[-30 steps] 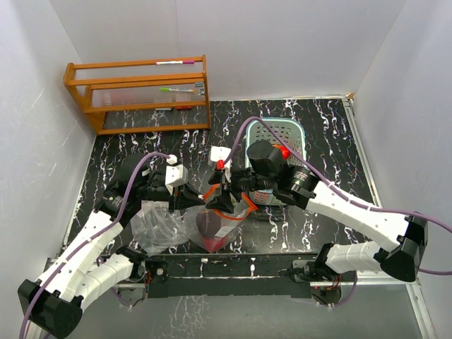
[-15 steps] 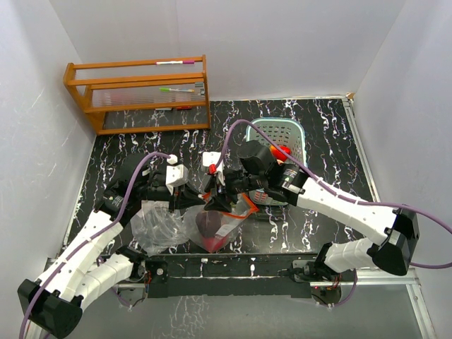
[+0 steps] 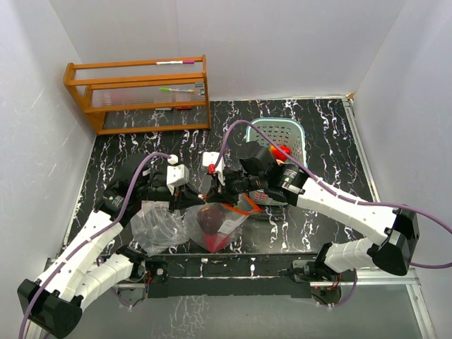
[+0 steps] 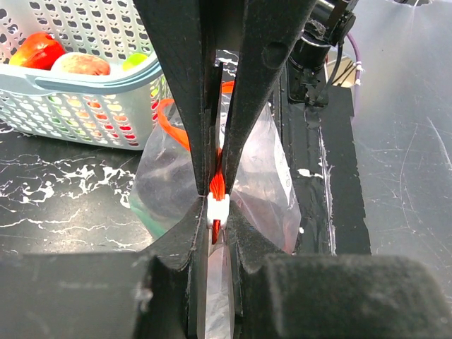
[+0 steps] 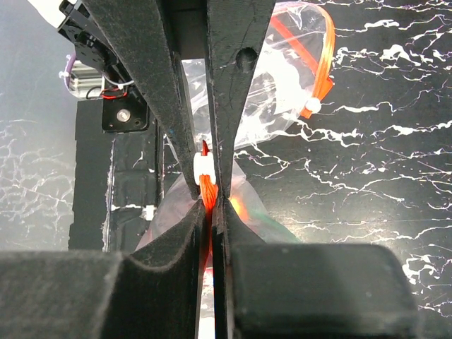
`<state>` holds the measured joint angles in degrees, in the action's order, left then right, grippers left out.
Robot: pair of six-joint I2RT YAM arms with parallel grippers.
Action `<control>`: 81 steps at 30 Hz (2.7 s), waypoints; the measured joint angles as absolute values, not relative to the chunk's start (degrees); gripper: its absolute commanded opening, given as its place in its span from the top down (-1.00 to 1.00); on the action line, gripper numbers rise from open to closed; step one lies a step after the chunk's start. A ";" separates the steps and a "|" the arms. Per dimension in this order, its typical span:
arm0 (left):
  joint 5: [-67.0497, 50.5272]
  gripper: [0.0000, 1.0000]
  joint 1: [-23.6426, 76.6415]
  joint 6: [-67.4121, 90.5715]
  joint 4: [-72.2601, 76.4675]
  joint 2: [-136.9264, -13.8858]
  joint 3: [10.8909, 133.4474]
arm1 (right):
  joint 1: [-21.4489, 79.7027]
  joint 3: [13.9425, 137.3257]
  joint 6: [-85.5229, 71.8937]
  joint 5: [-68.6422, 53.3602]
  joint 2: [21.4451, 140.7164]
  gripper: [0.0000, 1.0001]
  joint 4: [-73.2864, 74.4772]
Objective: Place the food in the zip-top bag and seal the zipper
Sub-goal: Zip the zipper food storage bag at the center of the board.
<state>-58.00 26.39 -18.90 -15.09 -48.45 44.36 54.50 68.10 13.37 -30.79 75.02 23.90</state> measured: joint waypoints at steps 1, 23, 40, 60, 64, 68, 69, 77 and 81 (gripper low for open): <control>-57.91 0.92 26.39 -18.85 -15.07 -48.45 44.36 | 54.52 68.10 13.17 -30.57 75.02 0.84 23.90; -55.72 0.57 26.48 -14.72 -11.35 -44.97 41.41 | 54.57 68.10 9.91 -29.08 74.70 0.85 24.51; -55.42 1.00 26.48 -10.26 -6.63 -47.48 40.49 | 54.30 68.10 8.40 -27.53 73.80 0.85 25.63; -54.85 1.00 26.46 -9.72 -8.54 -47.99 41.28 | 54.15 69.36 11.99 -26.63 66.85 -0.51 26.15; -54.85 1.00 26.46 -9.85 -9.19 -48.05 41.91 | 54.15 71.33 13.96 -28.25 66.92 -0.51 25.52; -54.87 1.00 26.46 -9.87 -9.43 -48.03 42.02 | 54.15 74.06 15.18 -29.19 70.24 -0.46 25.50; -54.87 1.00 26.46 -9.87 -9.43 -48.03 42.02 | 54.15 74.48 15.27 -29.36 71.18 -0.43 25.47; -54.89 1.00 26.46 -9.85 -9.41 -47.99 42.02 | 54.15 74.59 15.29 -30.68 76.23 -0.32 25.69; -54.89 1.00 26.46 -9.87 -9.41 -47.99 42.02 | 54.15 74.59 15.14 -31.92 76.73 -0.09 25.69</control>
<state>-54.89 26.46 -9.87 -9.41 -47.99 42.02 54.15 74.59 15.14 -31.92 76.73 25.69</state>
